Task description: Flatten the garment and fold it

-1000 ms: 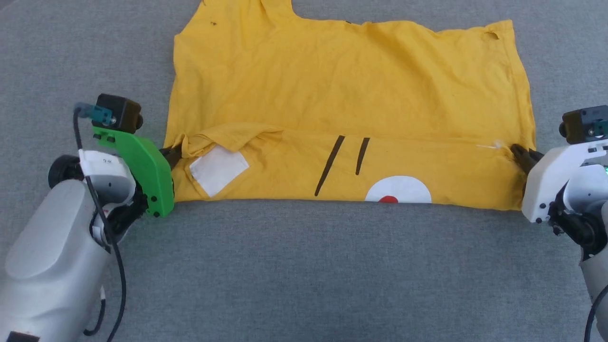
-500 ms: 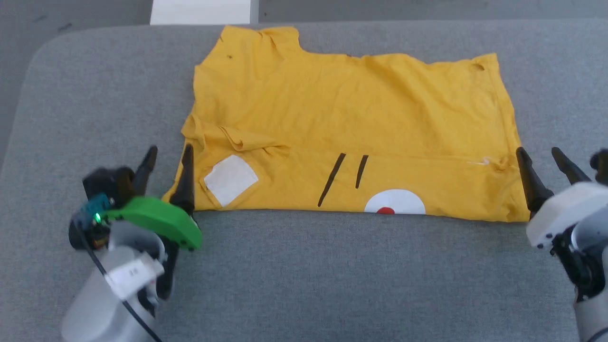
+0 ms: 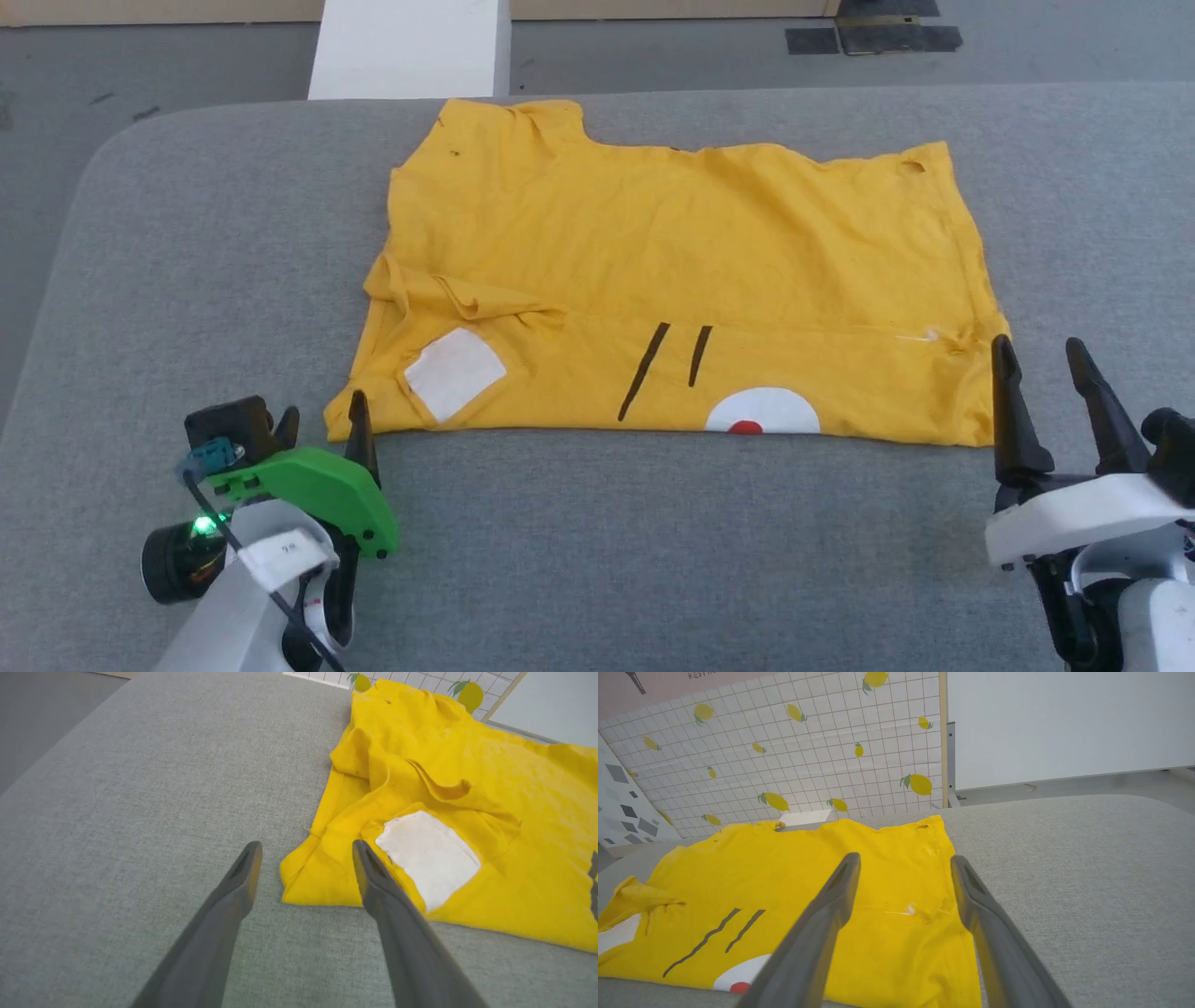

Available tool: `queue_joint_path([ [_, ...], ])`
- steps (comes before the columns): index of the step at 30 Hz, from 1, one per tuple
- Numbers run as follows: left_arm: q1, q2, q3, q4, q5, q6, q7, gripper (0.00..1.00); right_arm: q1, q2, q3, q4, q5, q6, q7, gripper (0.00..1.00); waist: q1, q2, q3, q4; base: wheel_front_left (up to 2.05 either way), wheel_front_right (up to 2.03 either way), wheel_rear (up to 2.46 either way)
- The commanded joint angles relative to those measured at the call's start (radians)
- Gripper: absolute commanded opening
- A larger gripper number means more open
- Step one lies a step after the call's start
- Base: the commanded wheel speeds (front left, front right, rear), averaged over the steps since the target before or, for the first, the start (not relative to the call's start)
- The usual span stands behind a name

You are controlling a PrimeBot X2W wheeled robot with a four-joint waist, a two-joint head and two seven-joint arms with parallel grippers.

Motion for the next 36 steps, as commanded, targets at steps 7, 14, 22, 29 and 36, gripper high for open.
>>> queue_joint_path([
  [7, -0.005, 0.003, 0.016, 0.043, -0.071, 0.077, 0.207, 1.00, 0.013, 0.015, 0.022, -0.015, -0.015, -0.001, -0.016, 1.00, 0.0000, 0.0000, 0.008, -0.039, 0.00, 0.00, 0.00],
  [14, -0.001, 0.011, 0.005, 0.027, -0.119, 0.049, 0.298, 0.00, 0.016, 0.019, 0.029, -0.020, -0.020, -0.001, -0.012, 1.00, 0.0000, 0.0000, 0.010, -0.056, 0.00, 0.00, 0.00],
  [22, 0.000, 0.012, 0.002, 0.009, -0.112, 0.021, 0.252, 0.00, -0.013, 0.022, 0.000, 0.007, -0.045, -0.001, 0.003, 1.00, 0.0000, 0.0000, 0.009, -0.046, 0.00, 0.00, 0.00],
  [29, -0.008, 0.009, -0.007, 0.007, -0.107, 0.004, 0.230, 0.00, -0.100, 0.023, -0.123, 0.139, -0.002, -0.001, 0.249, 1.00, 0.0000, 0.0000, 0.013, -0.030, 0.00, 0.00, 0.00],
  [36, -0.024, 0.003, -0.020, 0.010, -0.102, -0.011, 0.218, 0.00, -0.186, 0.024, -0.171, 0.242, -0.038, -0.001, 0.574, 1.00, 0.0000, 0.0000, 0.029, -0.010, 0.00, 0.00, 0.00],
])
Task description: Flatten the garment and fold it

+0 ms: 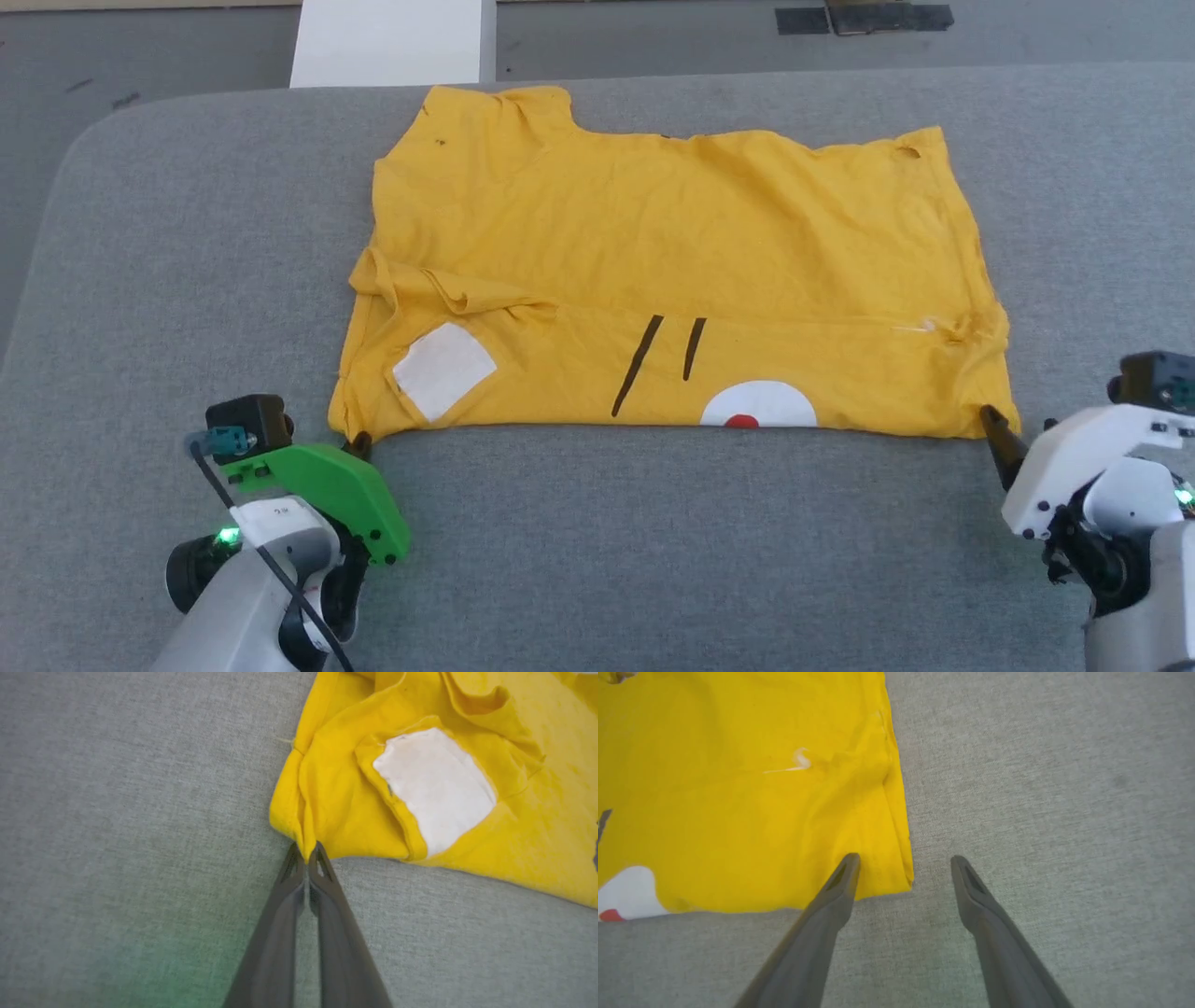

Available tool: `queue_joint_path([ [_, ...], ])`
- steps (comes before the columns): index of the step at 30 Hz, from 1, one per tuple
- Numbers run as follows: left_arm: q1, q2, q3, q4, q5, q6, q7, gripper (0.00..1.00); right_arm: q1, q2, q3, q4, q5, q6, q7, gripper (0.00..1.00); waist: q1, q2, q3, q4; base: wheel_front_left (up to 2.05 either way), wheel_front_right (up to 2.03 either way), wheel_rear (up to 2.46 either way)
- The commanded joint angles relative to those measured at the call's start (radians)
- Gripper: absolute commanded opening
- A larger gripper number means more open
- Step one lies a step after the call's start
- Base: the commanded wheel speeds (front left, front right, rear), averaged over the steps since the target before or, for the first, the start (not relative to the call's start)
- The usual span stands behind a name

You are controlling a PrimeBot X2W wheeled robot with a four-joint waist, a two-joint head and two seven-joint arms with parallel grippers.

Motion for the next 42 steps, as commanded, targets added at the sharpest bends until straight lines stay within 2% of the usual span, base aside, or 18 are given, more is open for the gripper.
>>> queue_joint_path([
  [1, -0.015, -0.003, -0.006, 0.003, 0.014, -0.008, -0.004, 0.00, -0.023, 0.002, -0.001, 0.004, -0.018, -0.001, 0.042, 1.00, 0.0000, 0.0000, 0.008, 0.007, 0.00, 0.00, 0.00],
  [5, -0.023, -0.003, -0.011, 0.005, 0.015, -0.019, -0.012, 0.00, -0.045, 0.002, -0.008, 0.002, -0.061, -0.001, 0.171, 1.00, 0.0000, 0.0000, 0.020, 0.015, 0.00, 0.00, 0.00],
  [6, -0.025, -0.003, -0.012, 0.006, 0.016, -0.022, -0.015, 0.00, -0.049, 0.002, -0.009, 0.000, -0.064, -0.001, 0.201, 0.70, 0.0000, 0.0000, 0.023, 0.017, 0.00, 0.00, 0.00],
  [7, -0.027, -0.002, -0.013, 0.007, 0.016, -0.024, -0.017, 0.00, -0.052, 0.002, -0.008, -0.005, -0.071, -0.001, 0.221, 0.47, 0.0000, 0.0000, 0.026, 0.018, 0.00, 0.00, 0.00],
  [9, -0.030, -0.002, -0.014, 0.008, 0.017, -0.028, -0.022, 0.00, -0.056, 0.002, -0.009, -0.015, -0.078, -0.001, 0.253, 0.25, 0.0000, 0.0000, 0.031, 0.021, 0.00, 0.00, 0.00],
  [10, -0.032, -0.001, -0.014, 0.009, 0.018, -0.031, -0.026, 0.00, -0.057, 0.002, -0.008, -0.021, -0.082, -0.001, 0.262, 0.04, 0.0000, 0.0000, 0.034, 0.022, 0.00, 0.00, 0.00],
  [11, -0.033, -0.001, -0.015, 0.010, 0.019, -0.033, -0.029, 0.00, -0.058, 0.002, -0.008, -0.026, -0.083, -0.001, 0.267, 0.00, 0.0000, 0.0000, 0.035, 0.023, 0.00, 0.00, 0.00],
  [15, -0.035, 0.001, -0.018, 0.011, 0.029, -0.041, -0.057, 0.00, -0.049, 0.002, -0.002, -0.055, -0.083, -0.001, 0.250, 0.00, 0.0000, 0.0000, 0.032, 0.025, 0.00, 0.00, 0.00],
  [21, -0.008, 0.021, -0.009, -0.023, 0.076, -0.039, -0.169, 0.00, -0.015, 0.002, 0.001, -0.114, -0.055, -0.001, 0.069, 0.00, 0.0000, 0.0000, -0.006, 0.018, 0.00, 0.00, 0.00],
  [22, 0.040, 0.039, -0.011, -0.062, 0.099, -0.019, -0.197, 0.00, 0.024, 0.002, 0.009, -0.145, -0.047, -0.001, -0.001, 0.00, 0.0000, 0.0000, -0.031, 0.010, 0.00, 0.00, 0.00],
  [26, 0.118, 0.069, -0.027, -0.134, 0.122, 0.019, -0.179, 0.00, 0.087, 0.002, 0.002, -0.199, -0.044, -0.001, -0.038, 0.00, 0.0000, 0.0000, -0.060, 0.006, 0.00, 0.00, 0.00],
  [31, 0.226, 0.105, -0.054, -0.230, 0.117, 0.074, -0.081, 0.00, 0.171, 0.002, -0.017, -0.257, -0.028, -0.001, -0.019, 0.00, 0.0000, 0.0000, -0.080, 0.009, 0.00, 0.00, 0.00],
  [35, 0.298, 0.132, -0.072, -0.301, 0.092, 0.105, 0.012, 0.00, 0.244, 0.002, -0.048, -0.265, -0.011, -0.001, 0.039, 0.00, 0.0000, 0.0000, -0.083, 0.015, 0.00, 0.00, 0.00],
  [42, 0.356, 0.160, -0.097, -0.329, 0.051, 0.120, 0.123, 0.00, 0.317, 0.002, -0.085, -0.203, -0.006, -0.001, 0.146, 0.00, 0.0000, 0.0000, -0.080, 0.021, 0.00, 0.00, 0.00],
])
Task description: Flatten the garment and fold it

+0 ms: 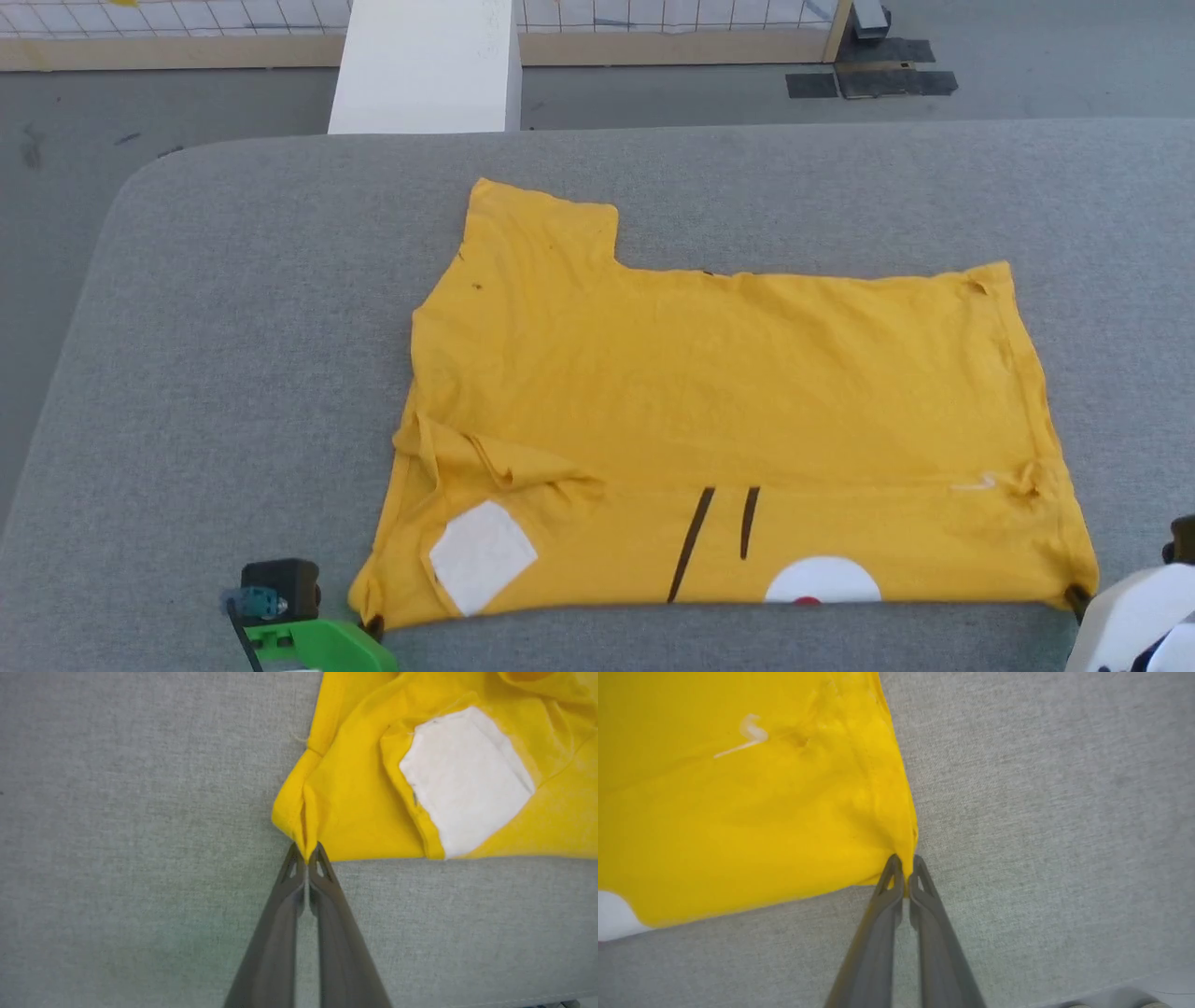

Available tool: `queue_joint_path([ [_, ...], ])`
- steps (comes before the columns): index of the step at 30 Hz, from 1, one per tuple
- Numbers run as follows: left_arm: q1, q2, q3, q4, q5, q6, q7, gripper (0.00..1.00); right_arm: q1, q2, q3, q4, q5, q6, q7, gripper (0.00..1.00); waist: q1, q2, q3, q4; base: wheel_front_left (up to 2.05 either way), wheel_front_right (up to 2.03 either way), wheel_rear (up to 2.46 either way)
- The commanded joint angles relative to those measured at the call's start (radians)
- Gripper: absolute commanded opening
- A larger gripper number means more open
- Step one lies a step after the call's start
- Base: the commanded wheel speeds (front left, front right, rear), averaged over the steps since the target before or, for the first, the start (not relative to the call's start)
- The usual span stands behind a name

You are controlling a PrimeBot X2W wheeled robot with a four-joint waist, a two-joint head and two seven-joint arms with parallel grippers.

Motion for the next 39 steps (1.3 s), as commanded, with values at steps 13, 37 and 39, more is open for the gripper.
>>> queue_joint_path([
  [13, -0.032, -0.029, 0.022, 0.079, -0.040, -0.078, -0.084, 1.00, -0.014, -0.002, 0.020, 0.106, 0.062, -0.001, -0.160, 1.00, 0.0000, 0.0000, 0.001, 0.004, 0.00, 0.00, 0.00],
  [37, -0.794, 0.042, 0.027, 0.334, 0.166, -0.389, -0.244, 1.00, -0.202, -0.097, 0.333, -0.124, 0.012, -0.001, -0.693, 1.00, 0.0000, 0.0000, 0.251, -0.117, 0.00, 0.00, 0.00],
  [39, -0.870, 0.040, 0.019, 0.383, 0.170, -0.408, -0.206, 1.00, -0.230, -0.098, 0.353, -0.126, 0.014, -0.001, -0.696, 1.00, 0.0000, 0.0000, 0.282, -0.137, 0.00, 0.00, 0.00],
])
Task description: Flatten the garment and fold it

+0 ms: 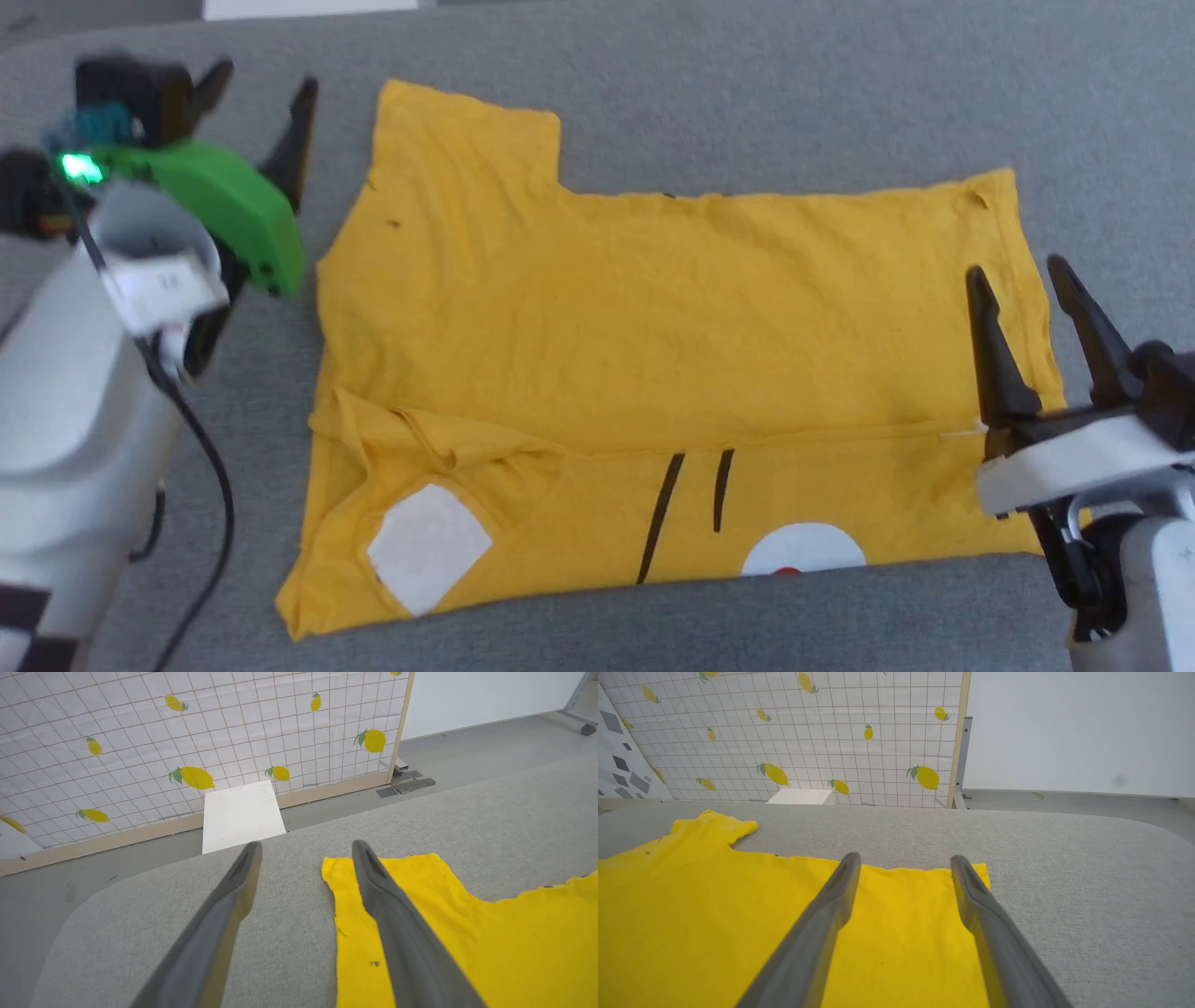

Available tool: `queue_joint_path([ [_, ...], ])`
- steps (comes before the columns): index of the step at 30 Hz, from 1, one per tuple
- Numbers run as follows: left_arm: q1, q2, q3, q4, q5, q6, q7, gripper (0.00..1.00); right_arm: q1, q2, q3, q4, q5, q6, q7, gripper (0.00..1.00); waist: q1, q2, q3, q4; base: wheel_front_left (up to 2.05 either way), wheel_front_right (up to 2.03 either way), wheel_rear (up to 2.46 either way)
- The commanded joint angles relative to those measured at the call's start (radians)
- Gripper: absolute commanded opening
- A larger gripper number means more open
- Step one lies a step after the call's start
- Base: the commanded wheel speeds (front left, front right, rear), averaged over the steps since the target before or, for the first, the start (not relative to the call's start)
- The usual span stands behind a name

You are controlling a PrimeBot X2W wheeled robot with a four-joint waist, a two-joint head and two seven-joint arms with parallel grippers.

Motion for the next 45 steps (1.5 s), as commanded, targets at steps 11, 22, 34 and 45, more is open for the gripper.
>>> queue_joint_path([
  [11, -0.329, -0.036, -0.005, 0.226, -0.065, -0.016, 0.363, 1.00, -0.097, 0.029, 0.054, -0.021, -0.004, -0.001, -0.026, 1.00, 0.0000, 0.0000, 0.208, -0.135, 0.00, 0.00, 0.00],
  [22, -0.406, -0.008, -0.011, 0.298, -0.068, 0.114, 0.621, 1.00, -0.124, 0.053, 0.085, -0.005, 0.008, -0.001, -0.057, 1.00, 0.0000, 0.0000, 0.267, -0.192, 0.00, 0.00, 0.00],
  [34, -0.346, 0.019, -0.018, 0.202, -0.110, 0.152, 0.764, 0.00, -0.204, 0.043, 0.057, 0.004, -0.007, -0.001, -0.011, 1.00, 0.0000, 0.0000, 0.278, -0.186, 0.00, 0.00, 0.00],
  [45, -0.338, 0.028, -0.021, 0.142, -0.119, 0.142, 0.757, 0.00, -0.556, 0.064, -0.066, 0.189, -0.017, -0.001, 0.514, 1.00, 0.0000, 0.0000, 0.294, -0.164, 0.00, 0.00, 0.00],
])
